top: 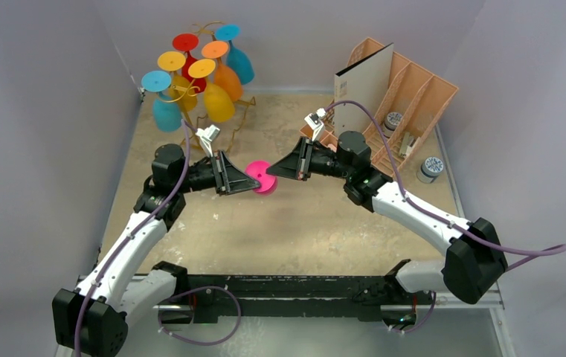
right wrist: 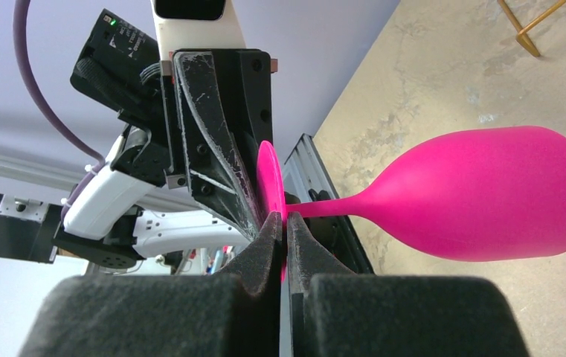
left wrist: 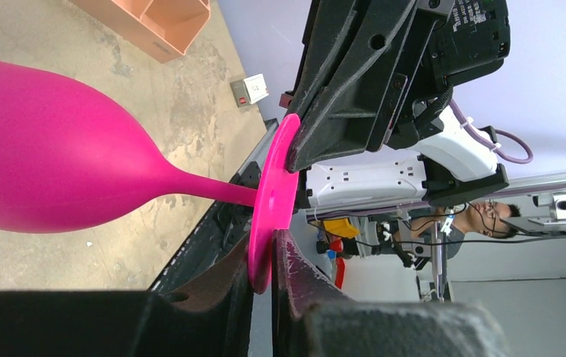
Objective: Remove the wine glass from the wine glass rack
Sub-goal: Place the wine glass at the center of the board.
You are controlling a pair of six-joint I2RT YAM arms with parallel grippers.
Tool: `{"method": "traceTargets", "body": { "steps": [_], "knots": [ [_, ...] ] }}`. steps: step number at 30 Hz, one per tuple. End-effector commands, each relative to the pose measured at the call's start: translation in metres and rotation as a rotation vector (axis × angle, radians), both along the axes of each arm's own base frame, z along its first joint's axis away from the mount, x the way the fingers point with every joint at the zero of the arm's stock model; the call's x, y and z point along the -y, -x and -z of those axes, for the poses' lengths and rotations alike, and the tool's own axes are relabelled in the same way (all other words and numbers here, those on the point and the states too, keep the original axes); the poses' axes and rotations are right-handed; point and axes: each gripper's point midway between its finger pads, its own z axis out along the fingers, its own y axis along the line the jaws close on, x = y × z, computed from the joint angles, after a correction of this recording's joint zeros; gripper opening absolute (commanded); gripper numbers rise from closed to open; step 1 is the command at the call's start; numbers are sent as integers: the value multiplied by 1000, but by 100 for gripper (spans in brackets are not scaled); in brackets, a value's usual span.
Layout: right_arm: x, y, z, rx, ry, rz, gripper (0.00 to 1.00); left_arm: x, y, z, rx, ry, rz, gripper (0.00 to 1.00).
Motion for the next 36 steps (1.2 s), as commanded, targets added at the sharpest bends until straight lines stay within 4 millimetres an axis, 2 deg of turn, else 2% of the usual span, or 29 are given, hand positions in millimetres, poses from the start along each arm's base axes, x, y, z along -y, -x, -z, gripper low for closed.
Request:
{"method": "traceTargets", "body": {
  "steps": [1,4,8,14,16,20,23,26,29,31,36],
  "knots": [
    [2,2,-14,52,-35,16,0,3,3,-16,72,23,31,15],
    [3,2,-14,54,-34,16,0,4,3,-17,78,25,45,17],
    [4,3,-14,59,-31,15,0,4,2,-18,88,23,44,0],
    [7,6,-14,57,-15,13,8,4,3,-18,111,18,52,0],
    [8,9,-17,54,-11,8,16,4,4,-19,127,15,60,0],
    [14,16,-19,39,6,10,42,4,5,-21,166,1,72,0],
    [22,16,-20,60,45,47,56,4,8,-22,220,-16,83,0],
    [33,14,-21,82,107,101,67,2,12,-20,292,-46,88,0],
    [52,9,-5,41,255,197,74,-2,17,-12,334,-92,96,0],
    [64,6,-4,53,317,244,82,-3,21,-8,360,-118,117,0],
    [93,-10,-5,64,385,428,94,-5,29,-2,402,-141,168,0]
  ]
}}
